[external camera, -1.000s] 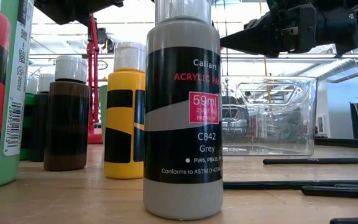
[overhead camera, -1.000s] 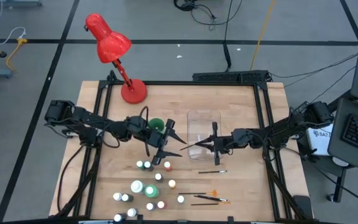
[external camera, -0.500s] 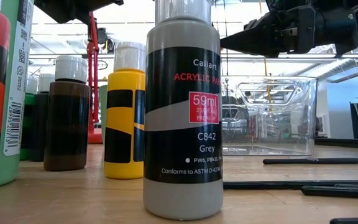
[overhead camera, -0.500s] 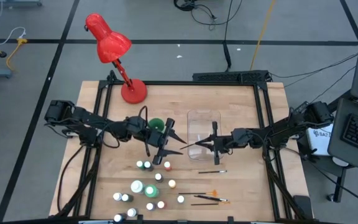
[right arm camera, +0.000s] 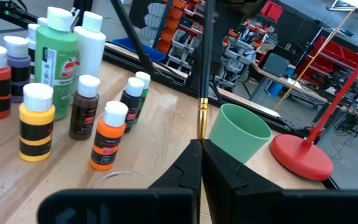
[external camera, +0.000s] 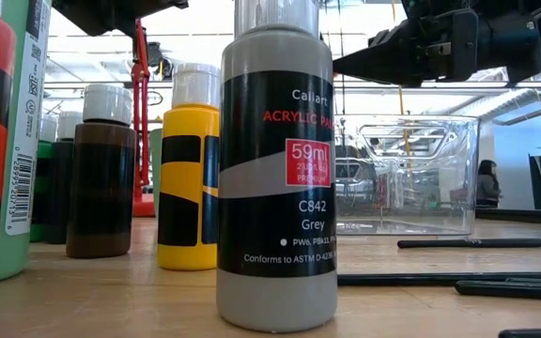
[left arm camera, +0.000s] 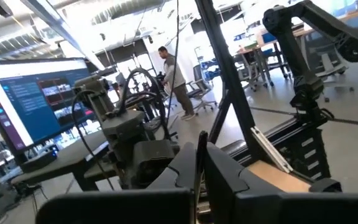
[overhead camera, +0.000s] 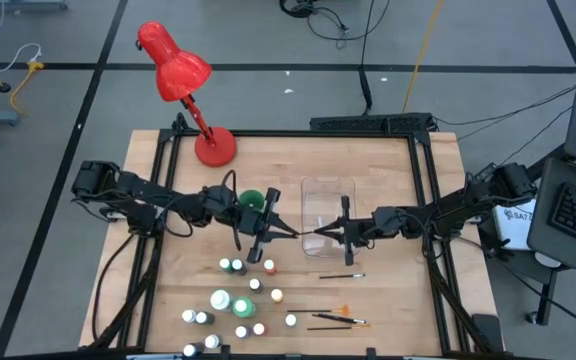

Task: Pick & Place Paint Supplies
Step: Put the gold paintbrush into the green cup

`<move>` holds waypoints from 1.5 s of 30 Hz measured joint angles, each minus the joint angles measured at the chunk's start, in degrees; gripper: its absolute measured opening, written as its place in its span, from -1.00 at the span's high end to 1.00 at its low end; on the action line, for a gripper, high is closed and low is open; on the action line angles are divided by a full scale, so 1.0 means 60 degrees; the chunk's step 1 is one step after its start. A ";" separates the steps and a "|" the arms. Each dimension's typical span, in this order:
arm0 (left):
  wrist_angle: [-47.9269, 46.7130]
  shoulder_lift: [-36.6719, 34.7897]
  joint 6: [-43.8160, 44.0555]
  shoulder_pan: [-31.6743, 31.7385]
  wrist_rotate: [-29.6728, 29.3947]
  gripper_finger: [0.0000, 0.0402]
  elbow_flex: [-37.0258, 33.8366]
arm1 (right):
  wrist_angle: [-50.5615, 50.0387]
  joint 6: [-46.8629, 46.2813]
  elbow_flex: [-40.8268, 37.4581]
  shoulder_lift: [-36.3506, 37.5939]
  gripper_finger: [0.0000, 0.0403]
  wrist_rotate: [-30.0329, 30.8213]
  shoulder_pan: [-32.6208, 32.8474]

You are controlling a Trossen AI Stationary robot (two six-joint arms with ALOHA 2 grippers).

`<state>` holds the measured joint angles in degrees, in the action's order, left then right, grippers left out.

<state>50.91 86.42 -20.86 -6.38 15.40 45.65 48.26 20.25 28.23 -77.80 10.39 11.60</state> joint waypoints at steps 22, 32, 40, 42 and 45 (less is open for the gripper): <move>-0.6166 -0.4133 0.1779 -0.0423 -0.6351 0.99 0.0000 | -0.0093 -0.0149 -0.0004 -0.0007 0.67 0.0012 0.0004; -0.8122 -0.3879 0.3013 -0.0527 -0.7516 0.98 -0.0011 | -0.0167 -0.0259 -0.0004 -0.0007 0.68 0.0012 0.0004; -0.8288 -0.3006 0.3467 -0.0371 -0.7931 0.99 -0.0057 | -0.0256 -0.0259 -0.0001 -0.0007 0.68 0.0012 0.0004; -0.8140 -0.2729 0.3671 -0.0262 -0.7931 0.99 -0.0181 | -0.0250 -0.0259 -0.0003 -0.0007 0.68 0.0008 0.0004; -0.7856 -0.2433 0.3716 -0.0043 -0.7925 0.99 -0.0413 | -0.0262 -0.0259 -0.0004 -0.0007 0.68 0.0008 0.0004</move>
<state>3.78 71.82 1.44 -6.64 -32.15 43.17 46.69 18.70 28.21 -77.84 10.44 11.62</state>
